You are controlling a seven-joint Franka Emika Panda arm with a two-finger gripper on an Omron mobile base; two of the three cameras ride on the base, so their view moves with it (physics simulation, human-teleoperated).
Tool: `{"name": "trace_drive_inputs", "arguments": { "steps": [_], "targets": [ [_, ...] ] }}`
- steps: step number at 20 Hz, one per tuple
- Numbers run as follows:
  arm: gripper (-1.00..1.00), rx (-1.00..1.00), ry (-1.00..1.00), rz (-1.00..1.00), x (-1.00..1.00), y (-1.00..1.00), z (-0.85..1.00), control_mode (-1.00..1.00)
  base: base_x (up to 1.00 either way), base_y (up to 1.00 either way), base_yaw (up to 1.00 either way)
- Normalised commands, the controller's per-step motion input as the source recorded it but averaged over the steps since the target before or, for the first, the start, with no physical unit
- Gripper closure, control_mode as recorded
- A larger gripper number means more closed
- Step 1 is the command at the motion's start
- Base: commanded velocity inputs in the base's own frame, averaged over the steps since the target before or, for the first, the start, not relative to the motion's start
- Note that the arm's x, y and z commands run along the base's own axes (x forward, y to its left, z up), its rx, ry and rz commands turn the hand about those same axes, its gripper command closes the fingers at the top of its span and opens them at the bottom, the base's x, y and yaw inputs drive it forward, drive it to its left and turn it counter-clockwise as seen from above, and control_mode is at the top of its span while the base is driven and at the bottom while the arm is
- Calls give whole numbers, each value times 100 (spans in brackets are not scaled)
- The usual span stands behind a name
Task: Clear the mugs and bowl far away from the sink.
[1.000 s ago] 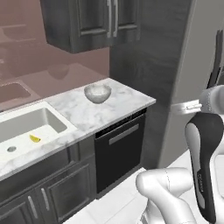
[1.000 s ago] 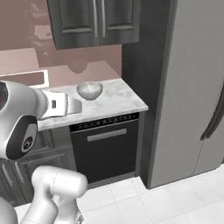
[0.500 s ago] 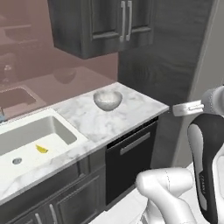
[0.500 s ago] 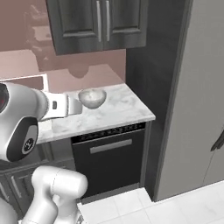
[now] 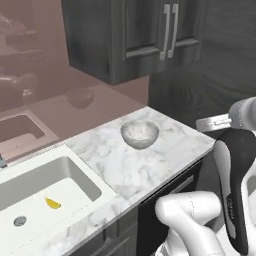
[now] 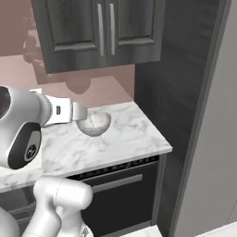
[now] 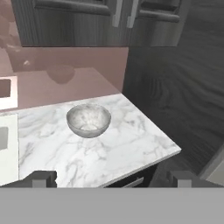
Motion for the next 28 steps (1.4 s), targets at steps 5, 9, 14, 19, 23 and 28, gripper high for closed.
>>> {"name": "trace_drive_inputs", "arguments": {
  "steps": [5,9,14,19,23,28],
  "targets": [
    [-100,0,0,0,0,0,0,100,56,-1,0],
    [-100,0,0,0,0,0,0,100,54,-9,0],
    [-100,0,0,0,0,0,0,100,25,-34,4],
    [-100,0,0,0,0,0,0,100,41,-57,22],
    [-100,0,0,0,0,0,0,100,42,-43,23],
    [-100,0,0,0,0,0,0,100,35,-24,16]
  ]
}}
